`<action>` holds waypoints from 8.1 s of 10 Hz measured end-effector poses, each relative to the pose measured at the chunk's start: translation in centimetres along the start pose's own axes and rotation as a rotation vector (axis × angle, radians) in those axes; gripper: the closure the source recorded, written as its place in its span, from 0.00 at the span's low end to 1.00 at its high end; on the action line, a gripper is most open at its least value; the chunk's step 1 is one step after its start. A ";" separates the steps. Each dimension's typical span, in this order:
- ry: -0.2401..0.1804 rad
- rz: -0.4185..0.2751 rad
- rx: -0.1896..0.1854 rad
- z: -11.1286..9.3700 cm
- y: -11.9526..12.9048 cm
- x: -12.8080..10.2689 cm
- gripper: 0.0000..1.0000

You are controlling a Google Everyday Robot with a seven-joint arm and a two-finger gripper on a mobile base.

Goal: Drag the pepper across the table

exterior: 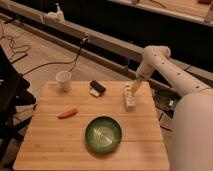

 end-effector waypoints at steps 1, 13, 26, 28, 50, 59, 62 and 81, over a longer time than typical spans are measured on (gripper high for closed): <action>-0.010 -0.006 0.005 -0.2 -0.1 -0.3 0.23; -0.730 -0.454 0.028 -19.5 11.4 -20.3 0.23; -0.561 -0.719 -0.130 -12.7 16.2 -26.8 0.23; -0.576 -0.733 -0.187 -10.6 18.3 -29.0 0.23; -0.454 -0.774 -0.574 6.8 30.9 -32.5 0.23; -0.421 -0.716 -0.589 12.2 31.4 -32.0 0.23; -0.409 -0.615 -0.590 15.4 31.2 -30.0 0.23; -0.371 -0.435 -0.597 17.1 30.7 -22.8 1.00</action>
